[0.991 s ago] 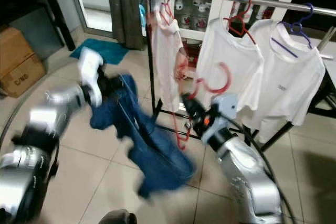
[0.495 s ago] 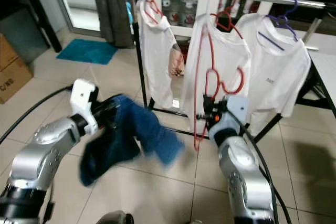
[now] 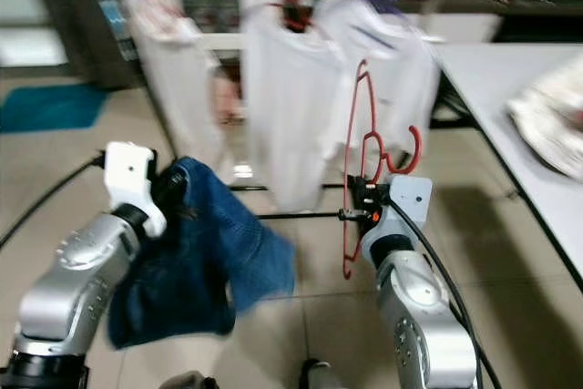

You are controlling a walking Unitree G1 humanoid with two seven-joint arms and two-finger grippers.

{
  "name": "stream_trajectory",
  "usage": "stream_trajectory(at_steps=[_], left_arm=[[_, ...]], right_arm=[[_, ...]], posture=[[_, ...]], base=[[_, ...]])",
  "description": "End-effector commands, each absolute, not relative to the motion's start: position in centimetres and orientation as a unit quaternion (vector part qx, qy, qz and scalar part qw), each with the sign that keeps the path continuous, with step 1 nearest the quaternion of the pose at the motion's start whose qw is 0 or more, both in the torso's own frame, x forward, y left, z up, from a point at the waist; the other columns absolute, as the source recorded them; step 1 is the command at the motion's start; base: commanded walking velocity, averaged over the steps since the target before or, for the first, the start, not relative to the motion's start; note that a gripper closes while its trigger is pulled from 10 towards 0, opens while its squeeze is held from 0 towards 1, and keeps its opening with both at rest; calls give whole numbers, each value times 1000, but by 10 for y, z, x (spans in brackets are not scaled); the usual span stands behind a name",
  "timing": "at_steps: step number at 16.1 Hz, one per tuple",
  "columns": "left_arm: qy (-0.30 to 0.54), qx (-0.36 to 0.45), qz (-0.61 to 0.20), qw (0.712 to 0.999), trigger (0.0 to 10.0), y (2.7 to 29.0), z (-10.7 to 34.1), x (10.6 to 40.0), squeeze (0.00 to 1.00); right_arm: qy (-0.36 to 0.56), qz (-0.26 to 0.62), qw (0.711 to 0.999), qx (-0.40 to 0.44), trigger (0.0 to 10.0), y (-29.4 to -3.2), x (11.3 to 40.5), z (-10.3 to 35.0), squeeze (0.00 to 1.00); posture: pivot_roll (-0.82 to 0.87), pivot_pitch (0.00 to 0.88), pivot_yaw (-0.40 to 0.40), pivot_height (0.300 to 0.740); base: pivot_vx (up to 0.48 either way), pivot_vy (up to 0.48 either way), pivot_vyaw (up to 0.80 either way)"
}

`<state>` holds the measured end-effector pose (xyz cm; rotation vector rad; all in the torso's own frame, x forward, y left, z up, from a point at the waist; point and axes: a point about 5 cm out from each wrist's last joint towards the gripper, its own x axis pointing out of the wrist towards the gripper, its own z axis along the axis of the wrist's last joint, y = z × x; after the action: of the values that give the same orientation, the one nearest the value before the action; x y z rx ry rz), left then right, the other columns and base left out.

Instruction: Hang hanger

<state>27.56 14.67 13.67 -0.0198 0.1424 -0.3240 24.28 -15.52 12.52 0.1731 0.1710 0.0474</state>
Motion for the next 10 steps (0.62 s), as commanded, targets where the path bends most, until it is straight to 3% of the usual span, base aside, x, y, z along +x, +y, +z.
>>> stream_trajectory(at_steps=[1,10], left_arm=[[57,-6,-161,985,10000,145,145,273,0],[49,-22,-149,987,10000,144,151,272,0]], right_arm=[[72,9,993,93,10000,-159,243,130,0],[72,19,994,77,10000,-159,242,135,0]], posture=[[109,76,6,740],[122,57,1,740]], base=[[0,0,-800],[0,0,-800]])
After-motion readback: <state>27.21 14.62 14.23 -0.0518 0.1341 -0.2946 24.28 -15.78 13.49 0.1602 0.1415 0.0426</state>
